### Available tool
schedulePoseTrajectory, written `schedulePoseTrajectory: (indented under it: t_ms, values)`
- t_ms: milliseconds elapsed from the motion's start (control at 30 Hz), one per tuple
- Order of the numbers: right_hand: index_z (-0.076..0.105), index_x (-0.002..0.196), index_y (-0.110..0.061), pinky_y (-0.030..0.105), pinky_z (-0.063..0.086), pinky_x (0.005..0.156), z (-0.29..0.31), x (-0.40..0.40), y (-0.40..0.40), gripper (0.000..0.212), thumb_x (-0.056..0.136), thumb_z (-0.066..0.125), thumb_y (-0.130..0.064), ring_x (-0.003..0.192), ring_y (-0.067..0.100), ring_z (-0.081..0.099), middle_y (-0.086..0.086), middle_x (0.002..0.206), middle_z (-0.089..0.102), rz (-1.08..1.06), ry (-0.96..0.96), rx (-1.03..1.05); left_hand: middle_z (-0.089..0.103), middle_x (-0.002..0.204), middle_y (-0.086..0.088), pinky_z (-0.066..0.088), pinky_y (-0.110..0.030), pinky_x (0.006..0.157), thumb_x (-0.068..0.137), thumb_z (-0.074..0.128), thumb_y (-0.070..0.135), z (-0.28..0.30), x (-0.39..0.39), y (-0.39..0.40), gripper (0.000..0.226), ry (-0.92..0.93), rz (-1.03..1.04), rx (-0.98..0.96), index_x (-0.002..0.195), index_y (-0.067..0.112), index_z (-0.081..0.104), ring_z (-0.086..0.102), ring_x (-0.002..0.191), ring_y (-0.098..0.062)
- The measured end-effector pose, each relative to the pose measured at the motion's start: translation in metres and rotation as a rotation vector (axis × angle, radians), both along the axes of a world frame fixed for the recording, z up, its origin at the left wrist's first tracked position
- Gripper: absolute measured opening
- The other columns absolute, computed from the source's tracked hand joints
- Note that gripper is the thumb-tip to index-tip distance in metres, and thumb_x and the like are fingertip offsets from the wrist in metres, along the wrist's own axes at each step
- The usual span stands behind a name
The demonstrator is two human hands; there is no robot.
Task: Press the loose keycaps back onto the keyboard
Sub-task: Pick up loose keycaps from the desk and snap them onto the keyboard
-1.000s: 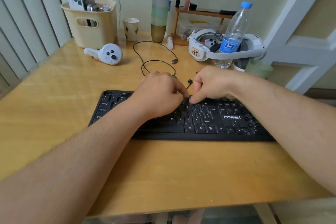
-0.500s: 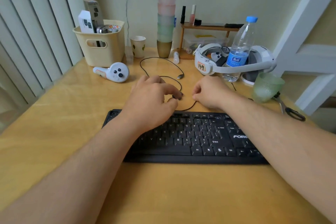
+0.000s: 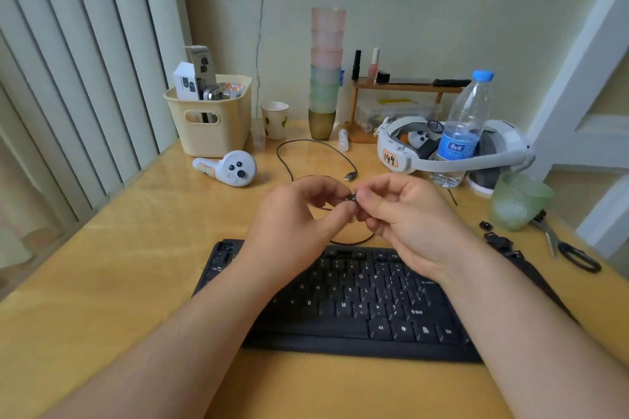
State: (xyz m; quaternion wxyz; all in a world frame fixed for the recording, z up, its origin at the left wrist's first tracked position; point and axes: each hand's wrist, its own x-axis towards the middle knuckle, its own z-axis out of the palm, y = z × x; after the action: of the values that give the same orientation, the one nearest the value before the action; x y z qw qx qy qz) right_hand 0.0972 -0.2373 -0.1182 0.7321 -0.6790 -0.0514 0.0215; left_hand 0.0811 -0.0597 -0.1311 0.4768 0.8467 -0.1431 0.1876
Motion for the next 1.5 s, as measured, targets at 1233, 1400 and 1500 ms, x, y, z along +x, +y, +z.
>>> schedulePoseTrajectory:
  t_ms: [1233, 1400, 1500]
  values:
    - [0.080, 0.084, -0.035, 0.017, 0.046, 0.064, 0.031, 0.003, -0.093, 0.002, 0.085, 0.082, -0.035, 0.070, 0.001, 0.063, -0.019, 0.078, 0.072, 0.149, -0.125, -1.269, 0.065, 0.126, 0.026, 0.044, -0.038, 0.108, 0.099, 0.059, 0.028, -0.012, -0.002, -0.013, 0.036, -0.028, -0.164, 0.545, 0.131, 0.042, 0.067, 0.044, 0.128, -0.009]
    - [0.082, 0.084, -0.026, 0.022, 0.052, 0.076, 0.016, 0.002, -0.104, 0.003, 0.085, 0.084, -0.025, 0.078, 0.001, 0.067, -0.014, 0.083, 0.077, 0.137, -0.027, -1.112, 0.065, 0.132, 0.020, 0.040, -0.046, 0.112, 0.097, 0.056, 0.030, -0.024, 0.001, -0.013, 0.035, -0.003, -0.234, 0.655, 0.128, 0.041, 0.070, 0.044, 0.129, -0.015]
    - [0.082, 0.085, -0.024, 0.023, 0.054, 0.082, 0.011, 0.001, -0.100, 0.002, 0.086, 0.083, -0.021, 0.083, 0.006, 0.070, -0.009, 0.086, 0.078, 0.162, 0.012, -1.063, 0.065, 0.133, 0.019, 0.040, -0.047, 0.113, 0.097, 0.056, 0.030, -0.024, 0.002, -0.013, 0.036, -0.012, -0.230, 0.669, 0.127, 0.041, 0.071, 0.045, 0.130, -0.017]
